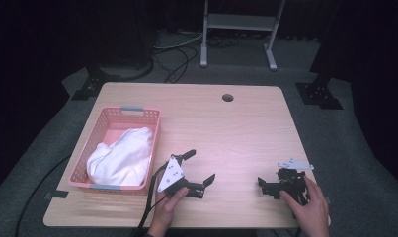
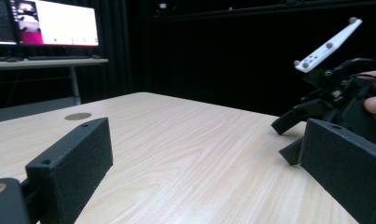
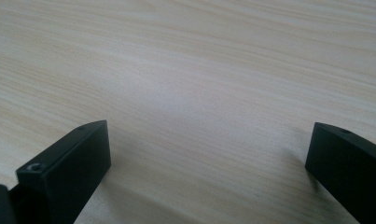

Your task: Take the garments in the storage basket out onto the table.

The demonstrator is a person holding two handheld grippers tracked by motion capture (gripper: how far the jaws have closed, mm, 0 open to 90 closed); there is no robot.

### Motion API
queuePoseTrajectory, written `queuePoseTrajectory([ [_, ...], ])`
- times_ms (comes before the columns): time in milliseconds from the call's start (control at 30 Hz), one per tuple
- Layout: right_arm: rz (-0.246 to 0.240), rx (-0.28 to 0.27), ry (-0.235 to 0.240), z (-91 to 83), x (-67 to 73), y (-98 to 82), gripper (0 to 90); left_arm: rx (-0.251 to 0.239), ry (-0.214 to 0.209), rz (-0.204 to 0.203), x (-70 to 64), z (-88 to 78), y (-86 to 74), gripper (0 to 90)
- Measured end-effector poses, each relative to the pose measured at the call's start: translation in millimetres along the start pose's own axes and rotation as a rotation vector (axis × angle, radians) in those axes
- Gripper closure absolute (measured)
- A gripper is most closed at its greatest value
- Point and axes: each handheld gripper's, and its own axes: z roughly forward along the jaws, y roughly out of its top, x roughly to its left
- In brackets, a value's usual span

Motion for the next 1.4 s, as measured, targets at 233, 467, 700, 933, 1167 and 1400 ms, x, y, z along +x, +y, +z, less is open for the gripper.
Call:
queuePoseTrajectory([
  [233, 0.0, 0.0, 0.0, 0.0, 0.0, 0.0, 0.0, -0.008, -0.008, -0.055, 4.4, 0.2, 4.3, 2.1],
  [467, 0.001, 0.0, 0.0, 0.0, 0.0, 0.0, 0.0, -0.006, -0.004, -0.038, 5.2, -0.2, 13.4, 2.1],
  [700, 0.0, 0.0, 0.0, 0.0, 0.0, 0.0, 0.0, 0.001, -0.011, -0.061, 6.3, -1.4, 19.1, 2.1],
  [933, 0.0, 0.0, 0.0, 0.0, 0.0, 0.0, 0.0, -0.003, -0.017, -0.063, 8.5, -2.9, 27.0, 2.1],
  [1167, 0.001, 0.0, 0.0, 0.0, 0.1, 0.1, 0.0, -0.01, -0.017, -0.059, 10.0, -5.2, 34.9, 2.1],
  [1400, 0.0, 0.0, 0.0, 0.0, 0.0, 0.0, 0.0, -0.01, -0.019, -0.059, 10.3, -6.5, 40.1, 2.1],
])
